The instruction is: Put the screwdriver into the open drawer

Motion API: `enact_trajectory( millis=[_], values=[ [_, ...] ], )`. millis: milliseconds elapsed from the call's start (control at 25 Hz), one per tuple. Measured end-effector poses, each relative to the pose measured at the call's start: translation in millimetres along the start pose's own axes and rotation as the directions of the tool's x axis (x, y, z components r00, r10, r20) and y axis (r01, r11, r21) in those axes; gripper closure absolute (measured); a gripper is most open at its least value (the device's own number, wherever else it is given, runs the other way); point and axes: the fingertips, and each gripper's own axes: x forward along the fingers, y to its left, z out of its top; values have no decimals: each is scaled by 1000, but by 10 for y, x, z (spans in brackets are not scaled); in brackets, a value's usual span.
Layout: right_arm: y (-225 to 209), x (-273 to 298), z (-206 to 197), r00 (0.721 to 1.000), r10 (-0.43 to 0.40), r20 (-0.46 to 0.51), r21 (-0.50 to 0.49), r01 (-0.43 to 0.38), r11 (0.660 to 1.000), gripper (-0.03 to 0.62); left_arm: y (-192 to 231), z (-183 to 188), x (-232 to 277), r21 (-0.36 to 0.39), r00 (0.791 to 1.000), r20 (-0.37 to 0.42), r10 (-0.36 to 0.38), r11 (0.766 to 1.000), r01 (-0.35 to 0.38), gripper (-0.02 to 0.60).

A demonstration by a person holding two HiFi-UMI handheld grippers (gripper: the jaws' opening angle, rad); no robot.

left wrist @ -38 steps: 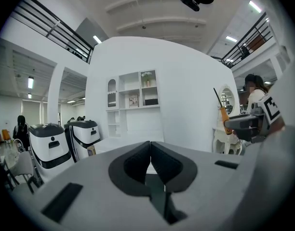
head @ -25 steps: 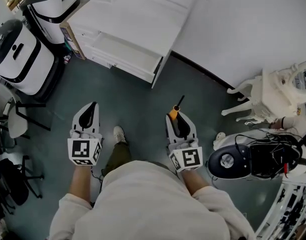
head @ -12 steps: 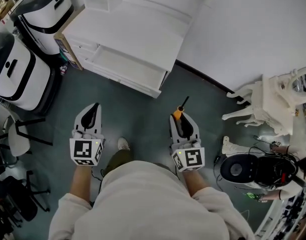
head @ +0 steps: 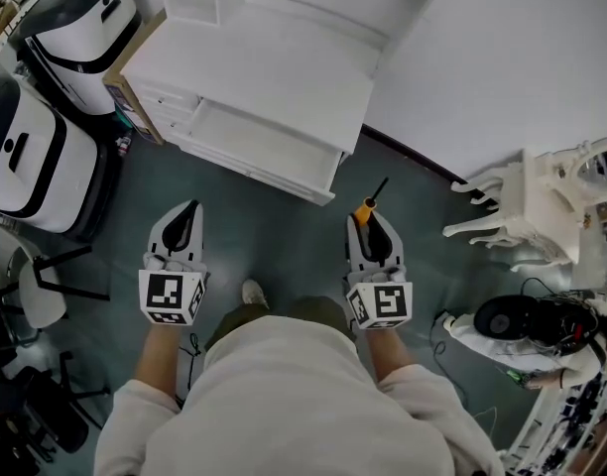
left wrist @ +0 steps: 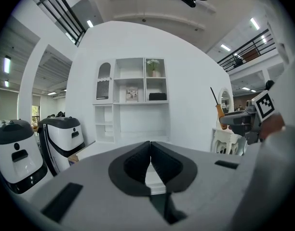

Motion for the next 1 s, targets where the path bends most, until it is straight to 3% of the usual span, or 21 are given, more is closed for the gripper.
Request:
enact_trajectory(
  millis=[440, 1000],
  values=[
    [-135, 546, -10, 1000, 23, -13, -6, -23, 1000, 471, 271, 35, 254, -4, 999, -6, 38, 999, -38, 575],
    [-376, 1556, -187, 985, 163, -62, -61, -167, 984, 471, 446, 70, 928, -20, 991, -41, 127, 992, -128, 575]
  ],
)
